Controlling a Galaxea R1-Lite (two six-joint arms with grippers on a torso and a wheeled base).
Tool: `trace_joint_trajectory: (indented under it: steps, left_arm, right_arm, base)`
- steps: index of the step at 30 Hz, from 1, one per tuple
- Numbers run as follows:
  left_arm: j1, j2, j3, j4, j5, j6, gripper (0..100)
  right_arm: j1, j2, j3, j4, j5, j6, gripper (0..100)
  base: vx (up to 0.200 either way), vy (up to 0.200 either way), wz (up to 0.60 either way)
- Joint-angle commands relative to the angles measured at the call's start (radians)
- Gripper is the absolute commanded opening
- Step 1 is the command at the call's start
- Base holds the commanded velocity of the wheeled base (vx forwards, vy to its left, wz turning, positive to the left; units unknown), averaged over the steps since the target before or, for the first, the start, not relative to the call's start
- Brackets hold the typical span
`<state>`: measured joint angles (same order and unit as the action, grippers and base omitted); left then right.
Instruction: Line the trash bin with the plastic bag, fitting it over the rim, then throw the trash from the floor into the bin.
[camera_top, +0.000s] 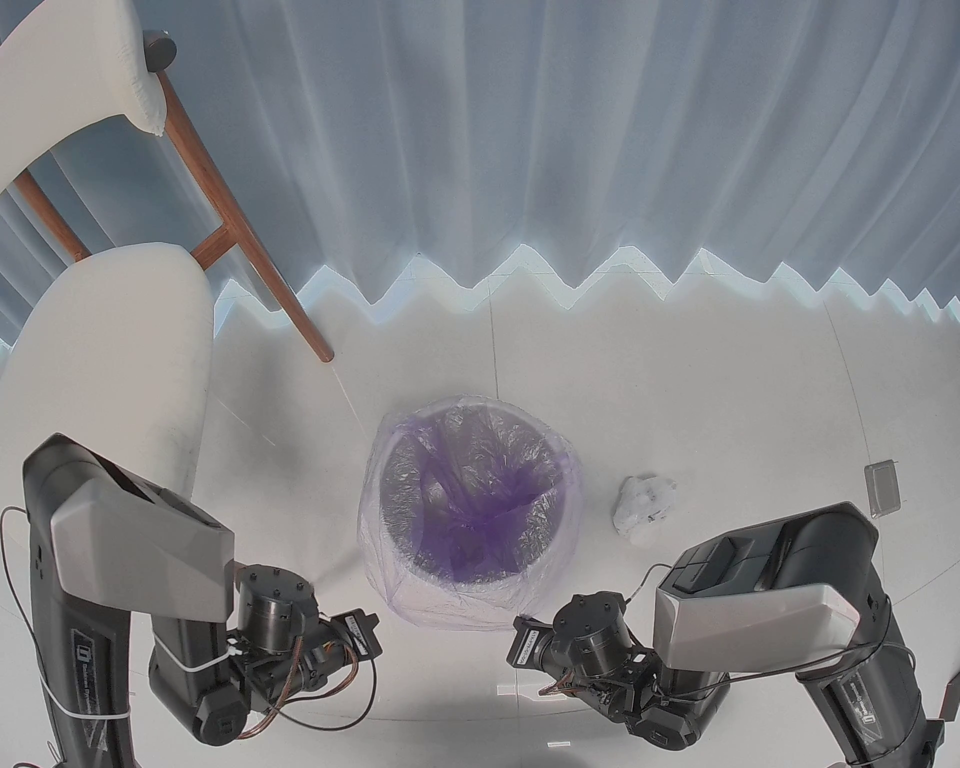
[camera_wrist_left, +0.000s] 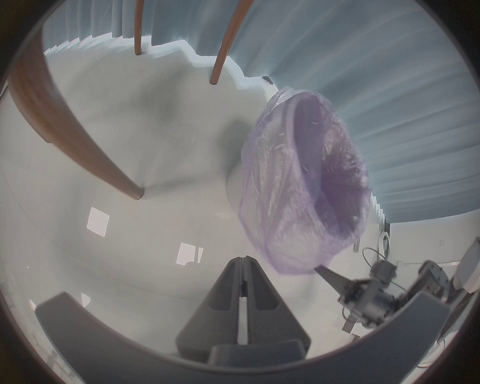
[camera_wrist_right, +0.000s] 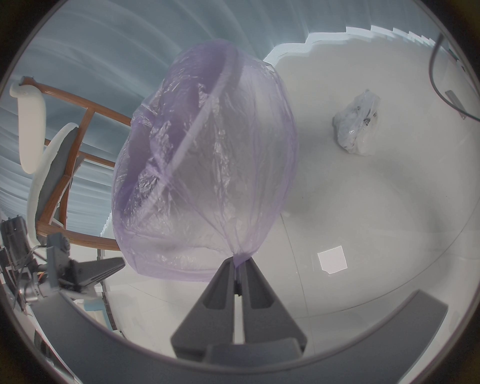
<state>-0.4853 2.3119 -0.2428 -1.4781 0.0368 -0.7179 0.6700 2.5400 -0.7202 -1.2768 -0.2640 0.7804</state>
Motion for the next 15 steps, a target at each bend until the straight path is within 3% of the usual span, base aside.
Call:
trace_joint_trajectory:
  steps: [1,6,7,11,15]
  left_arm:
    - [-0.045,-0.235,0.243,-0.027,0.002,0.0,0]
    - [-0.041,-0.411,0.243,0.025,0.044,-0.022,0]
    - [-0.047,-0.427,0.243,0.025,0.051,-0.022,0]
    - [-0.065,-0.428,0.243,0.015,0.064,-0.018,0]
    - [-0.09,-0.45,0.237,-0.03,0.071,-0.028,0]
  right_arm:
    - [0.0,0.002,-0.001,0.001,0.002,0.002,0]
    - [0.002,0.0,0.01,-0.003,0.002,0.002,0]
    - [0.002,-0.001,0.015,0.001,0.003,0.002,100]
    - [0.006,-0.001,0.021,-0.007,0.005,0.007,100]
    - [0.02,-0.029,0.03,-0.084,0.005,0.065,100]
  base:
    - [0.0,0.0,0.0]
    - [0.0,0.0,0.0]
    - [0.0,0.0,0.0]
    - [0.0,0.0,0.0]
    - [0.0,0.0,0.0]
